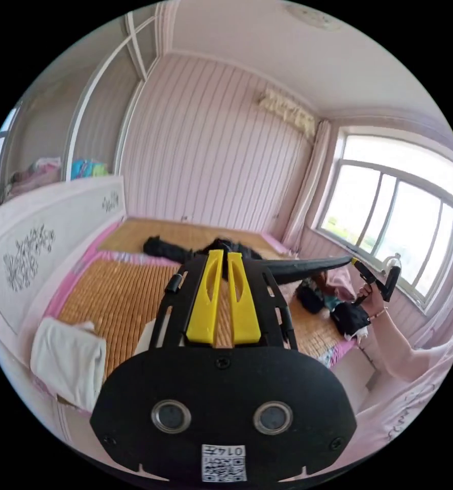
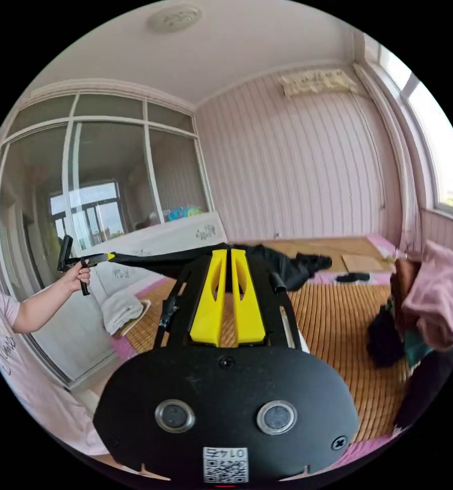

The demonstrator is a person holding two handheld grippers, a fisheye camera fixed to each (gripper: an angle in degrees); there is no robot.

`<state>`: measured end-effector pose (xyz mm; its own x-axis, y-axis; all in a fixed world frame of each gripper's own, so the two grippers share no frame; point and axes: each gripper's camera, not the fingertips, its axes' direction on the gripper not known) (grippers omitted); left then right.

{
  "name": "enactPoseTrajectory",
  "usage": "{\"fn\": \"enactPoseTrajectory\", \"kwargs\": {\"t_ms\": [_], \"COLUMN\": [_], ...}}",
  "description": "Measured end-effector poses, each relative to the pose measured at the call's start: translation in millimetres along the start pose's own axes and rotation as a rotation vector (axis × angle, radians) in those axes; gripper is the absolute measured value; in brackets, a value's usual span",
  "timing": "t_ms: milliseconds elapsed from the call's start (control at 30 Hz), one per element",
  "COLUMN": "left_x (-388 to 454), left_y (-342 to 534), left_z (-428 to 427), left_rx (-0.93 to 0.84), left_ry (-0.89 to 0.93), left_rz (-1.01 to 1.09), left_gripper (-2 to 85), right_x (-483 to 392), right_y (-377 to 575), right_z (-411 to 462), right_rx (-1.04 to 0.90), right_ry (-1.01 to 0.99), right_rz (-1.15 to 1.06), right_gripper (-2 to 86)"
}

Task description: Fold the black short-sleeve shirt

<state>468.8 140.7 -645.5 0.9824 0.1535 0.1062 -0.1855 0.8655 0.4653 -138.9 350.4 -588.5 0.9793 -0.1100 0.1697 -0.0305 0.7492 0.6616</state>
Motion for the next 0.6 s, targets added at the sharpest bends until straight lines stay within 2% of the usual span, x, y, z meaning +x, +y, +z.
{"fn": "enactPoseTrajectory", "kwargs": {"t_ms": [67, 133, 267, 333, 467, 600], "left_x": [-24, -53, -86, -101, -111, -120], "left_y": [53, 129, 234, 286, 336, 365], "left_z": [52, 113, 168, 181, 187, 183], "left_rx": [-0.159, -0.343, -0.534, -0.625, -0.721, -0.741], "left_ry": [-0.023, 0.010, 0.016, -0.021, -0.026, 0.003], "left_rz": [-0.064, -0.158, -0.305, -0.380, -0.401, -0.392], "left_gripper": [-0.9, -0.9, -1.0, -1.0, -0.9, -0.9], "right_x": [21, 33, 53, 60, 66, 70], "right_y": [75, 130, 219, 242, 267, 262], "right_z": [50, 79, 114, 120, 127, 126], "right_rx": [-0.216, -0.343, -0.559, -0.622, -0.710, -0.642], "right_ry": [0.023, 0.056, 0.114, 0.102, 0.062, -0.006], "right_rz": [0.131, 0.246, 0.425, 0.488, 0.511, 0.531], "right_gripper": [0.7, 0.8, 0.7, 0.7, 0.7, 0.7]}}
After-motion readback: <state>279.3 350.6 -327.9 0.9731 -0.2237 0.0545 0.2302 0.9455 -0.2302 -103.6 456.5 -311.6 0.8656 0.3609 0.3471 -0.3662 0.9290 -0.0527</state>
